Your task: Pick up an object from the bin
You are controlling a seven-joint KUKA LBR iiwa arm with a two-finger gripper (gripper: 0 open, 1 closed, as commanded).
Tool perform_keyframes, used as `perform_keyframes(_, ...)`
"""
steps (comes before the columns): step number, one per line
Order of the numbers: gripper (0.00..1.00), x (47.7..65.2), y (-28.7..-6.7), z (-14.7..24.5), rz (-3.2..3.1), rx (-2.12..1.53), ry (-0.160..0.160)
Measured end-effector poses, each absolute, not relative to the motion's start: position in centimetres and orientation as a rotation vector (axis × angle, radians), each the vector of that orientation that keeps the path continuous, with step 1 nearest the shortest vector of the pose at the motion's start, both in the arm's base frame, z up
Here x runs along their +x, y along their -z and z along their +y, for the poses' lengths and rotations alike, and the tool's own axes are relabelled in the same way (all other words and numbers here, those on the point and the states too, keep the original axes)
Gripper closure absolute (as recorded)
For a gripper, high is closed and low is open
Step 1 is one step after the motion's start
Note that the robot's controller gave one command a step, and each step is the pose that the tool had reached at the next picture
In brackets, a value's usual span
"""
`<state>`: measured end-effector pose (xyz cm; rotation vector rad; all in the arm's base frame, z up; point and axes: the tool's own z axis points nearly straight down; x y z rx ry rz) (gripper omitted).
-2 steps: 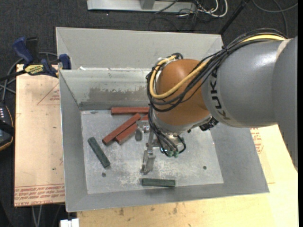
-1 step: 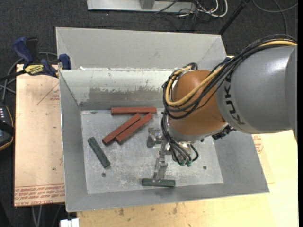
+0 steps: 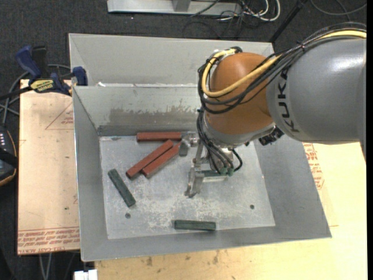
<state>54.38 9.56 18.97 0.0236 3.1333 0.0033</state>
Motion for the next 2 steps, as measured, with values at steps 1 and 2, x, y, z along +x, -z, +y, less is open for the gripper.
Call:
perform_keyframes(1, 0.0, 58.3, -14.5, 13.4, 3.136, -0.129, -0.003)
perform_keyframes(2, 0.0, 61.4, -6.6, 13.5, 3.132, -0.225, -0.002)
